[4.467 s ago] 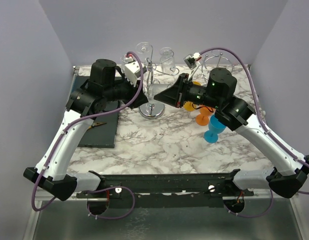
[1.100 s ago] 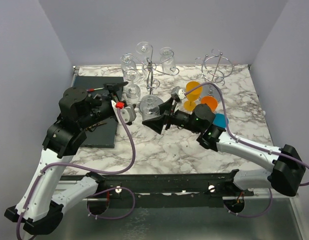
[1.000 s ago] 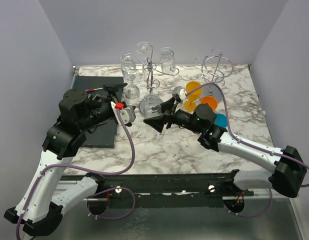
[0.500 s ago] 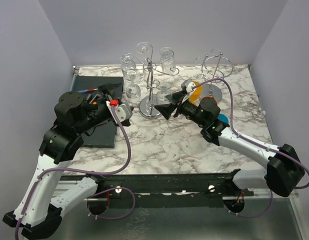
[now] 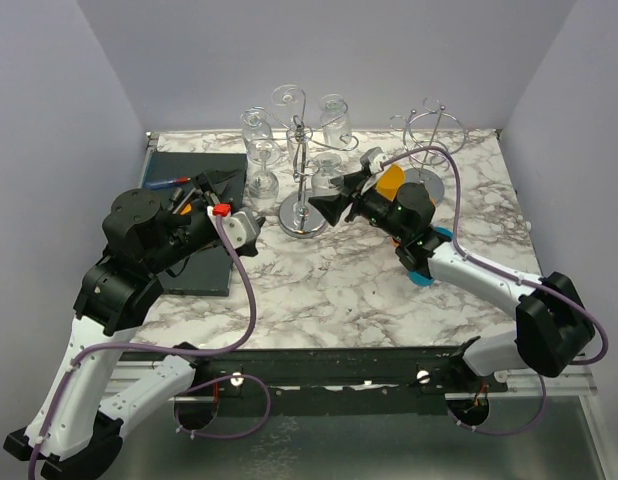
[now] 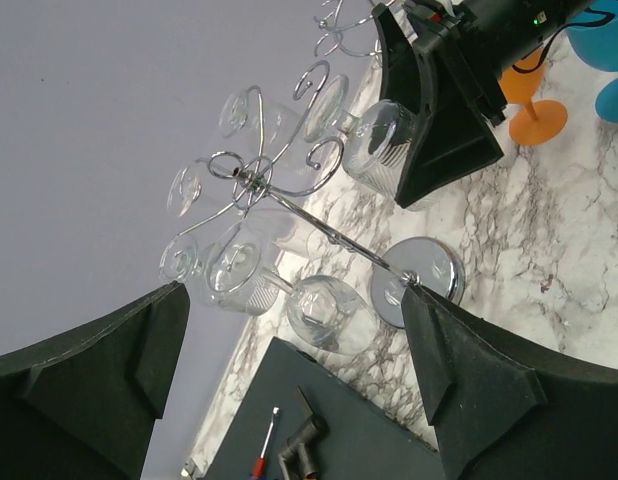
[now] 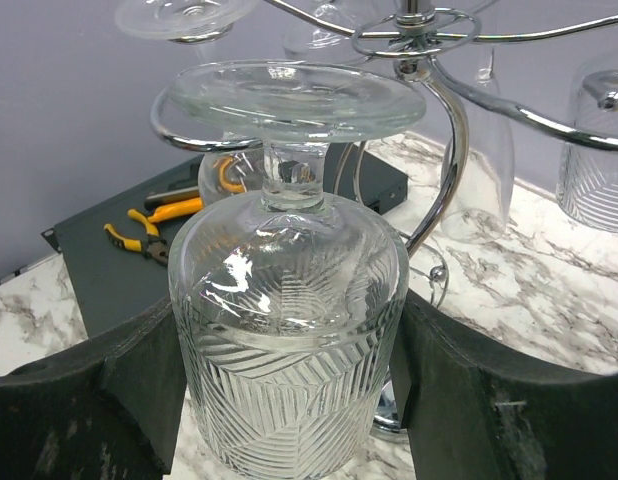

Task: Place the wine glass upside down on the wine glass rack
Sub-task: Turn the wine glass upside down at the wine rack.

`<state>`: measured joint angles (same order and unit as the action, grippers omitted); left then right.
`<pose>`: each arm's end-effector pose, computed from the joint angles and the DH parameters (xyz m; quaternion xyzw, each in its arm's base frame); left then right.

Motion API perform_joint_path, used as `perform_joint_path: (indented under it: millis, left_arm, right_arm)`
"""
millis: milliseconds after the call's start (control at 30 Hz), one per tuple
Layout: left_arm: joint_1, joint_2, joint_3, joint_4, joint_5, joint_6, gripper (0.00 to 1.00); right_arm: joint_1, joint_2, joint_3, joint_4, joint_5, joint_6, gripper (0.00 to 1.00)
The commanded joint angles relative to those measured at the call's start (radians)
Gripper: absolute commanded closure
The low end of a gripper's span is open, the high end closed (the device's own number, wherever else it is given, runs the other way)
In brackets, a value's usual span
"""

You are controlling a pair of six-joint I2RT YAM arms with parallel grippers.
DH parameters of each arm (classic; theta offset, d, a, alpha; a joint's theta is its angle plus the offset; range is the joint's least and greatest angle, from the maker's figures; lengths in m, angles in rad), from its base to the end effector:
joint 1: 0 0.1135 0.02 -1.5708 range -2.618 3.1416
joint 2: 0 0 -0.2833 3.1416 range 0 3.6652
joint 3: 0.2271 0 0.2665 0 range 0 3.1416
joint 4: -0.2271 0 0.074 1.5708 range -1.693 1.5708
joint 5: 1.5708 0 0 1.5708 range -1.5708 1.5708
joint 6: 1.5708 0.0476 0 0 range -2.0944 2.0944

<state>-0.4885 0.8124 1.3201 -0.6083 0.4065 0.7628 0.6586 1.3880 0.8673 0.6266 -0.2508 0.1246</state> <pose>0.1148 -0.0823 0.4860 0.5352 0.5096 -0.0585 0.6712 0.2641 0.2193 0.3277 -0.2647 0.6154 0.3589 0.6499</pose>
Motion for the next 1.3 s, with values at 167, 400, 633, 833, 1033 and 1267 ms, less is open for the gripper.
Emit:
perform_joint_path:
  millis: [167, 400, 633, 833, 1033, 1267]
  left_arm:
    - [0.001, -0.014, -0.021, -0.004, -0.012, -0.013, 0.05]
    - [0.001, -0.018, -0.025, -0.003, -0.017, -0.007, 0.05]
    - [0.0, -0.017, -0.03, -0.004, -0.012, -0.008, 0.05]
    - [0.001, -0.014, -0.027, -0.004, -0.012, -0.01, 0.05]
    - [0.001, -0.017, -0.027, -0.003, -0.015, -0.01, 0.05]
    - [0.0, -0.01, -0.022, -0.003, -0.011, -0.013, 0.05]
  right_arm:
    - [-0.011, 0.077, 0.121, 0.107, -0.047, -0.04, 0.7]
    - [-0.011, 0.116, 0.156, 0.119, -0.061, -0.051, 0.7]
    - [-0.01, 0.142, 0.168, 0.127, -0.078, -0.036, 0.7]
    - [-0.011, 0.172, 0.2, 0.102, -0.104, -0.029, 0.68]
    - [-0.01, 0.191, 0.227, 0.083, -0.128, -0.035, 0.68]
    - [-0.01, 0.21, 0.244, 0.054, -0.162, -0.047, 0.68]
